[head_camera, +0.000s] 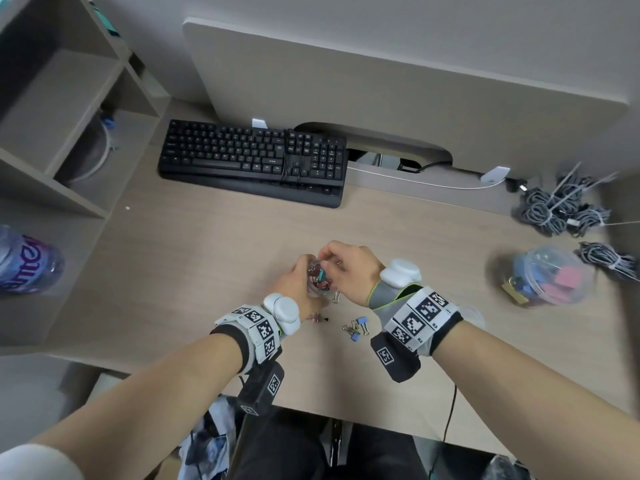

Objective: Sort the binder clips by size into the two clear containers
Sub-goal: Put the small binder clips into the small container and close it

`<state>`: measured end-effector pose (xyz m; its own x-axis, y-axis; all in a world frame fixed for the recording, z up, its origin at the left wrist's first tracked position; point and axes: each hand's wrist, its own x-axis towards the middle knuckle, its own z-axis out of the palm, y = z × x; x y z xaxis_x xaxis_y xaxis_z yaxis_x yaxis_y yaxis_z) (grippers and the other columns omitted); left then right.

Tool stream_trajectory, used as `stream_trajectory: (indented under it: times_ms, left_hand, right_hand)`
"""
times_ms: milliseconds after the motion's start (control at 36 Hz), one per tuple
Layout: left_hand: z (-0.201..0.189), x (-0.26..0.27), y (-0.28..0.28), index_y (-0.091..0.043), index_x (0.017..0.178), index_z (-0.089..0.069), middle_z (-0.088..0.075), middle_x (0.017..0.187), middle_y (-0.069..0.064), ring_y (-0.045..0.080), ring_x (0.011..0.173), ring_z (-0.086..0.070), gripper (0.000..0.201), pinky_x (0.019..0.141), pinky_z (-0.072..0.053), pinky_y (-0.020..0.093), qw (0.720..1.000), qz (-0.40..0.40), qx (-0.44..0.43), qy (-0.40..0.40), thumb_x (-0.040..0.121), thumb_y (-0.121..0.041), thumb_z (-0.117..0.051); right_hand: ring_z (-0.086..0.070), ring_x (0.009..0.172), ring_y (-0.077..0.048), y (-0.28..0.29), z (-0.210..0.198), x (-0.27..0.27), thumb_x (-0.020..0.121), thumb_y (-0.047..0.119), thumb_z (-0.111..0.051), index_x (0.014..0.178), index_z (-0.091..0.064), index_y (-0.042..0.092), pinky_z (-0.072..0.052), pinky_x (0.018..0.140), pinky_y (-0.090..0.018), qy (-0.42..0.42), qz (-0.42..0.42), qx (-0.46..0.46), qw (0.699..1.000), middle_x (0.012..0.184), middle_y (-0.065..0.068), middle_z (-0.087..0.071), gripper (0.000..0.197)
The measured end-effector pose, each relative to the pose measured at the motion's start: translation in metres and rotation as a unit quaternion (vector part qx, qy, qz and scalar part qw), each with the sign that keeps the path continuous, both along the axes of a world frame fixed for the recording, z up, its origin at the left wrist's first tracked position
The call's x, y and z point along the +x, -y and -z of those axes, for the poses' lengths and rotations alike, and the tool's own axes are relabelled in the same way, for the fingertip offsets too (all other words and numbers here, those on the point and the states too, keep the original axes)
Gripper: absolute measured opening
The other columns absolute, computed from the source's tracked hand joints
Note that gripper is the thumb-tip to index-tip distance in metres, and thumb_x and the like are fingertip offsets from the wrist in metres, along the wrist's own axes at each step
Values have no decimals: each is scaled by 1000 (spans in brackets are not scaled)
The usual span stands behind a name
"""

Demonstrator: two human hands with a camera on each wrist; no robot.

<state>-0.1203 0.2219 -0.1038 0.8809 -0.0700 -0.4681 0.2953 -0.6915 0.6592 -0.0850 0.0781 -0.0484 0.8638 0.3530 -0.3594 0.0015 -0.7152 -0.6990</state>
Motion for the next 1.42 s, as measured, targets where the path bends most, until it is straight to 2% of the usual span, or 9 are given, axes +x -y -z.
stream_trajectory:
  times_ms: [250, 389, 528, 750, 917, 1083, 1194, 1278, 1416]
  left_hand:
    - [4, -2, -14, -26, 131, -39, -65, 109, -4, 20, 90, -65, 74, 75, -52, 28, 998, -51, -27, 3, 69, -30, -79]
    - [12, -11, -37, -33, 133, -33, -68, 105, 0, 20, 83, -66, 80, 71, -49, 23, 995, -101, -18, -5, 68, -26, -78]
    - [16, -17, -56, -24, 139, -33, -66, 113, 4, 24, 91, -65, 86, 76, -47, 23, 992, -129, 2, -4, 68, -24, -81]
    - [24, -33, -77, -23, 139, -34, -67, 113, 3, 23, 93, -65, 86, 77, -47, 23, 984, -178, 23, -1, 68, -25, -81]
    - [26, -48, -73, -21, 139, -35, -65, 117, 2, 23, 96, -65, 84, 81, -50, 26, 979, -204, 15, -1, 68, -23, -81]
    - [24, -69, -57, -21, 140, -34, -64, 121, 3, 24, 98, -64, 84, 81, -50, 26, 974, -226, 11, -4, 70, -22, -80]
    - [23, -82, -46, -22, 142, -31, -62, 121, 3, 26, 99, -63, 86, 78, -44, 22, 970, -243, 11, -16, 71, -24, -80]
    - [25, -92, -38, -22, 142, -31, -61, 123, 3, 25, 99, -63, 87, 76, -42, 22, 968, -249, 11, -17, 71, -23, -80]
    - [29, -106, -27, -21, 139, -33, -62, 121, 2, 21, 93, -61, 85, 76, -45, 24, 966, -259, 5, -17, 69, -23, -82]
  right_hand:
    - [-67, 94, -22, -3, 7, 19, 94, 7, -39, 106, -64, 18, -56, 85, -35, 16, 45, 65, 997, 101, -3, -70, 30]
    - [-68, 85, -32, 3, 29, 46, 94, 3, -38, 103, -63, 23, -54, 62, -30, -10, 33, -33, 999, 110, -3, -64, 34]
    - [-53, 120, -33, 8, 61, 70, 88, -3, -51, 133, -53, 13, -45, 99, -36, -22, -24, -227, 973, 134, -12, -54, 48]
    - [-52, 104, -33, -14, 98, 57, 91, 9, -46, 120, -54, 13, -36, 73, -30, 19, -166, -296, 941, 118, -15, -52, 30]
    - [-46, 112, -30, -17, 106, 27, 94, 36, -51, 130, -45, 16, -42, 85, -36, 25, -268, -287, 919, 127, -9, -42, 42]
    - [-39, 119, -28, -8, 103, -3, 80, 65, -54, 131, -41, 25, -48, 91, -43, 58, -357, -287, 887, 132, -6, -35, 66]
    - [-35, 125, -32, -15, 99, -20, 85, 43, -60, 135, -38, 28, -48, 86, -40, 86, -402, -303, 860, 140, -10, -31, 56]
    - [-34, 124, -34, -18, 101, -29, 93, 17, -48, 133, -40, 25, -47, 82, -39, 80, -415, -310, 851, 141, -12, -30, 41]
    - [-34, 128, -33, -2, 100, -32, 97, 12, -39, 129, -43, 27, -41, 76, -41, 82, -401, -307, 859, 145, -10, -24, 35]
